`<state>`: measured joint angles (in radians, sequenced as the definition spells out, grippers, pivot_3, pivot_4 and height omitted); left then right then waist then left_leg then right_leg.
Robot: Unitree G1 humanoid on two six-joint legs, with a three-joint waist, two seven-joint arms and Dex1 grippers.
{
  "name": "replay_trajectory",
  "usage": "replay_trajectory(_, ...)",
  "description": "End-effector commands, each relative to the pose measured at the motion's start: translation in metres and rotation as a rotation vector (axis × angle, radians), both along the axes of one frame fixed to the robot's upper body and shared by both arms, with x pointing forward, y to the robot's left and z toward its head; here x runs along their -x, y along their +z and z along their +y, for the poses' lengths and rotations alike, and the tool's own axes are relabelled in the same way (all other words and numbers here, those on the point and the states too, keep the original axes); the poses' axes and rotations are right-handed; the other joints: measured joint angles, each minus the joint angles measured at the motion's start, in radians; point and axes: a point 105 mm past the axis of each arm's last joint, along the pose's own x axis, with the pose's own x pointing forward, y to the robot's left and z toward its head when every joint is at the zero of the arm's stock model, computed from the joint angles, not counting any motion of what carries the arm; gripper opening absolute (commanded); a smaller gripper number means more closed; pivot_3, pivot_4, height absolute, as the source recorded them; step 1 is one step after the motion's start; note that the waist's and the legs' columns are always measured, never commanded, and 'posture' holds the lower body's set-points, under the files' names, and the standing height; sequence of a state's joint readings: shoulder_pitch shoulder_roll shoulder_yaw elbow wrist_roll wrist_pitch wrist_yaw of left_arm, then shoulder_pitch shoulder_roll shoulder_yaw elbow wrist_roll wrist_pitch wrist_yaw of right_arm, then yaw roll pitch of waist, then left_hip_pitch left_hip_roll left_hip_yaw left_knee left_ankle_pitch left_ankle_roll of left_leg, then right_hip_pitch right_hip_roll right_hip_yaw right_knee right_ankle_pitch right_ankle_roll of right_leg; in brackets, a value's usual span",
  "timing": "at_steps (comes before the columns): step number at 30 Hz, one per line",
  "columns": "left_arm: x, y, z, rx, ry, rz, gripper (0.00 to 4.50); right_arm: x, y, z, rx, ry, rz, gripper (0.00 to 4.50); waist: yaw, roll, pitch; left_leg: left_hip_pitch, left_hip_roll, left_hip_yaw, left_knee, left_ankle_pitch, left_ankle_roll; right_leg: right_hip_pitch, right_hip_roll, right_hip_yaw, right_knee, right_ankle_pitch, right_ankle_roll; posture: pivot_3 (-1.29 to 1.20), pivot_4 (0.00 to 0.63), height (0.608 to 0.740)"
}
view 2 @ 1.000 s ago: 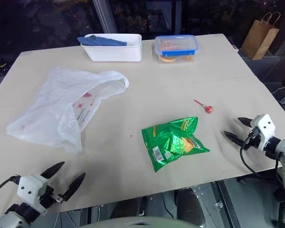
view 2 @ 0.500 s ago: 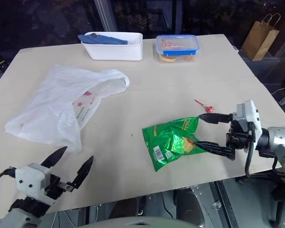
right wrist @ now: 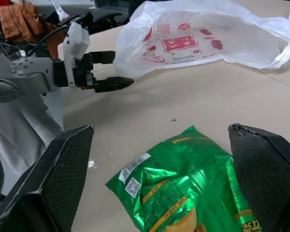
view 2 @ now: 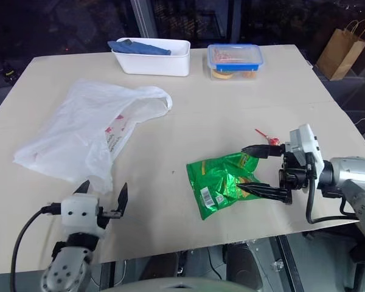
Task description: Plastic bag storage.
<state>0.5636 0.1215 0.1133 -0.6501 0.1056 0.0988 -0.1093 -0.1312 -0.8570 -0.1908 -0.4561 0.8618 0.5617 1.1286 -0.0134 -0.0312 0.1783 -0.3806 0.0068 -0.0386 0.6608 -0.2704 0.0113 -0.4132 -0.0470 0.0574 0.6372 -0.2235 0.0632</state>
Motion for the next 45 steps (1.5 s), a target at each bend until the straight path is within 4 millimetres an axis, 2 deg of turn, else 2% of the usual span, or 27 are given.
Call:
replay_trajectory(1,0.0,0.009,0.005,-0.05,0.011,-0.048,3.95,0.001,0.002,0.002,-0.005,0.002,-0.039,4.5,0.0,0.0,0.0,0.0,0.0,0.0,0.0,0.0,0.0,0.0,0.0,0.0,0.0,0.0,0.0,0.0,0.15,0.74)
replay_trajectory(2,0.0,0.011,0.007,-0.063,0.017,-0.059,3.7,0.001,0.001,0.003,-0.006,0.001,-0.041,4.5,0.0,0.0,0.0,0.0,0.0,0.0,0.0,0.0,0.0,0.0,0.0,0.0,0.0,0.0,0.0,0.0,0.15,0.74)
replay_trajectory(7,-0.002,0.015,0.015,-0.068,0.038,-0.078,1.16,-0.002,0.002,0.008,-0.016,-0.013,-0.054,4.5,0.001,0.001,0.0,0.0,0.0,0.0,0.001,0.0,0.0,0.0,0.0,-0.001,0.001,0.0,0.0,0.0,0.15,0.74)
replay_trajectory(9,-0.005,0.019,0.016,-0.07,0.046,-0.093,0.33,-0.002,0.002,0.009,-0.017,-0.018,-0.057,4.5,0.001,0.0,0.0,-0.001,0.0,0.0,0.002,0.0,0.0,0.0,0.0,-0.001,0.001,0.0,0.0,0.0,0.15,0.74)
replay_trajectory(10,-0.007,0.022,0.017,-0.07,0.048,-0.102,0.06,-0.003,0.002,0.009,-0.018,-0.021,-0.06,4.5,0.001,0.001,0.0,-0.001,0.0,-0.001,0.003,0.0,0.0,0.0,0.0,-0.001,0.001,0.0,0.0,0.0,0.15,0.74)
replay_trajectory(15,-0.022,0.033,0.016,-0.029,0.016,-0.126,0.06,-0.005,0.004,0.012,-0.024,-0.032,-0.065,4.5,0.001,0.001,0.0,-0.001,0.0,-0.001,0.006,0.0,0.0,0.001,0.0,-0.001,0.004,0.0,0.0,0.0,0.15,0.74)
replay_trajectory(17,-0.045,0.04,0.016,-0.018,-0.018,-0.147,0.06,-0.008,0.0,0.012,-0.004,-0.055,-0.048,4.5,0.001,0.001,0.0,-0.001,0.0,-0.002,0.007,0.0,0.0,0.001,0.0,-0.002,0.005,0.0,0.001,0.0,0.15,0.74)
replay_trajectory(21,-0.106,0.069,-0.019,-0.061,-0.27,-0.239,0.06,-0.021,-0.017,0.003,0.126,-0.128,-0.019,4.5,0.019,0.002,-0.001,-0.001,-0.001,-0.008,0.01,0.0,0.0,0.003,0.0,-0.008,0.006,0.002,0.0,0.0,0.15,0.74)
replay_trajectory(25,-0.161,0.091,-0.049,-0.056,-0.435,-0.282,0.06,-0.033,-0.017,-0.002,0.15,-0.194,-0.049,4.5,0.014,0.004,-0.002,0.0,-0.001,-0.005,0.011,0.0,0.0,0.005,0.0,-0.004,0.004,0.005,0.002,0.0,0.15,0.74)
replay_trajectory(28,-0.192,0.102,-0.073,-0.098,-0.536,-0.298,0.06,-0.039,-0.017,-0.005,0.169,-0.243,-0.067,4.5,0.017,0.004,-0.002,-0.004,-0.002,-0.008,0.011,0.001,-0.001,0.002,-0.001,-0.007,0.005,0.005,0.002,0.0,0.15,0.74)
replay_trajectory(30,-0.205,0.109,-0.091,-0.108,-0.621,-0.302,0.06,-0.038,-0.015,-0.005,0.155,-0.256,-0.055,4.5,0.023,0.004,-0.002,-0.004,-0.003,-0.009,0.011,0.001,-0.001,0.002,-0.001,-0.007,0.005,0.005,0.002,0.0,0.15,0.74)
replay_trajectory(32,-0.206,0.113,-0.112,-0.124,-0.743,-0.315,0.06,-0.035,-0.016,-0.008,0.163,-0.273,-0.04,4.5,0.021,0.004,-0.002,-0.006,-0.003,-0.01,0.01,0.0,0.0,0.002,-0.001,-0.009,0.003,0.005,0.002,0.0,0.15,0.74)
replay_trajectory(34,-0.195,0.114,-0.132,-0.1,-0.899,-0.314,0.06,-0.03,-0.02,-0.013,0.186,-0.286,-0.013,4.5,0.022,0.004,-0.002,-0.007,-0.004,-0.01,0.009,0.0,0.0,0.001,-0.003,-0.009,0.001,0.005,0.002,0.0,0.15,0.74)
replay_trajectory(36,-0.173,0.111,-0.145,-0.07,-1.08,-0.295,0.06,-0.024,-0.023,-0.017,0.201,-0.294,0.025,4.5,0.021,0.004,-0.002,-0.011,-0.004,-0.01,0.009,0.0,0.0,-0.001,-0.003,-0.01,0.0,0.004,0.002,0.0,0.15,0.74)
replay_trajectory(37,-0.157,0.105,-0.145,-0.054,-1.181,-0.264,0.06,-0.021,-0.025,-0.018,0.205,-0.29,0.053,4.5,0.02,0.004,-0.002,-0.014,-0.004,-0.01,0.009,0.0,0.0,-0.005,-0.004,-0.01,0.0,0.005,0.002,0.0,0.15,0.74)
replay_trajectory(38,-0.144,0.102,-0.145,-0.043,-1.25,-0.242,0.06,-0.018,-0.025,-0.019,0.207,-0.287,0.071,4.5,0.015,0.004,-0.002,-0.015,-0.004,-0.01,0.009,0.0,0.0,-0.005,-0.004,-0.01,0.0,0.005,0.002,0.0,0.15,0.74)
replay_trajectory(40,-0.12,0.093,-0.128,-0.014,-1.329,-0.17,0.06,-0.008,-0.029,-0.018,0.229,-0.249,0.138,4.5,0.004,0.005,-0.002,-0.016,-0.004,-0.011,0.009,0.0,0.0,-0.006,-0.004,-0.01,0.0,0.004,0.002,0.0,0.15,0.74)
replay_trajectory(45,-0.089,0.091,-0.093,0.022,-1.311,-0.098,0.06,0.004,-0.038,-0.016,0.286,-0.204,0.197,4.5,0.002,0.006,-0.001,-0.014,-0.002,-0.013,0.01,0.0,0.001,-0.006,-0.003,-0.012,0.004,0.004,0.002,0.0,0.15,0.74)
